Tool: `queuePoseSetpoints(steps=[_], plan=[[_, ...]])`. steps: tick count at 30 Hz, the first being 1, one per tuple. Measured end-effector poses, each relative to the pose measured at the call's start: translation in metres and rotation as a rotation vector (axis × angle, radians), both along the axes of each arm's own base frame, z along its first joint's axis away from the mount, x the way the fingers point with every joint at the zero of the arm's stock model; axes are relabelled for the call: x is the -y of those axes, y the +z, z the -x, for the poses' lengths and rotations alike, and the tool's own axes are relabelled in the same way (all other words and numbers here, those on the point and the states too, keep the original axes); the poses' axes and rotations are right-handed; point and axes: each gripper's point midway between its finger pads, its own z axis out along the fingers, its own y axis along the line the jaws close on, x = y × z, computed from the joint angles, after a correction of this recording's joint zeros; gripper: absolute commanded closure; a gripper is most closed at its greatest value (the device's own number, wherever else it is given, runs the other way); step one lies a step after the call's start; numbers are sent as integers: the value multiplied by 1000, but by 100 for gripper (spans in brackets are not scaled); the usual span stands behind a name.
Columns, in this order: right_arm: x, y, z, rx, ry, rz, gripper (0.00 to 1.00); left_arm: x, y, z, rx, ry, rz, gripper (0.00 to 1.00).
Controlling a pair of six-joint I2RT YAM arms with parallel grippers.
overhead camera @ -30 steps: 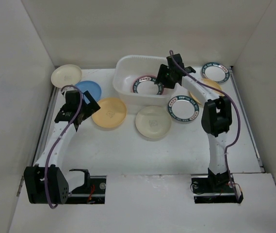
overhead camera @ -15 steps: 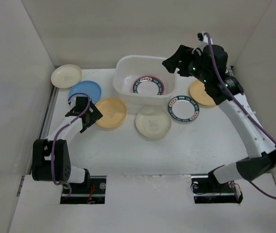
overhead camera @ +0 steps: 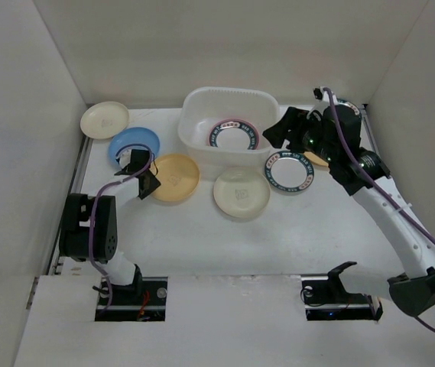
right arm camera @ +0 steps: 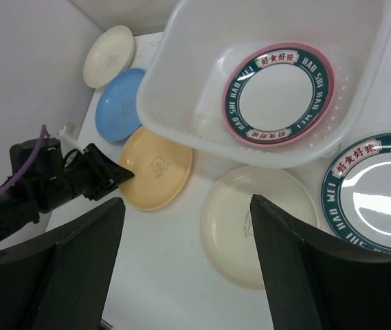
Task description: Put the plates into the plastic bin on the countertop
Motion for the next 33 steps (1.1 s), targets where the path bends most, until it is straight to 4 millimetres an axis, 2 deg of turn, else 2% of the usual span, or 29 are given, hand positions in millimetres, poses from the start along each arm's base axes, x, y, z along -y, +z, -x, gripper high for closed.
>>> queuePoseSetpoints(steps=[2,3,7,10,14,16,19,22,24,26,29,31,33], plan=[[2,4,4,12,0,-6,21,1,-1,-6,7,3,-2,88],[2,5,5,17,0,-8,21,1,0,-7,11,6,-3,91],[3,7,7,22,-1,-11,21,10,7,-11,38,0,29,97],[3,2,6,13,1,-8,21,13,26,-2,66,-9,45,98],[3,-6,1,-8,2,-7,21,11,86,25,152,-24,49,98],[1,-9,-1,-17,8,-8,21,6,126,35,223,-21,52,98],[0,-13,-6,-25,8,-9,22,-1,196,32,354,-25,48,98],[1,-17,-9,-31,4,-9,22,2,262,10,483,-46,67,98],[3,-22,-9,-36,-2,-11,22,14,293,-11,545,-82,95,97],[6,-33,-6,-56,-9,-8,21,30,308,-36,569,-129,123,97],[14,-47,3,-83,-23,-6,22,68,310,-85,555,-229,157,96],[21,-53,14,-93,-34,-9,22,99,292,-117,515,-308,167,96],[28,-55,27,-93,-43,-17,22,127,262,-140,453,-376,169,95]])
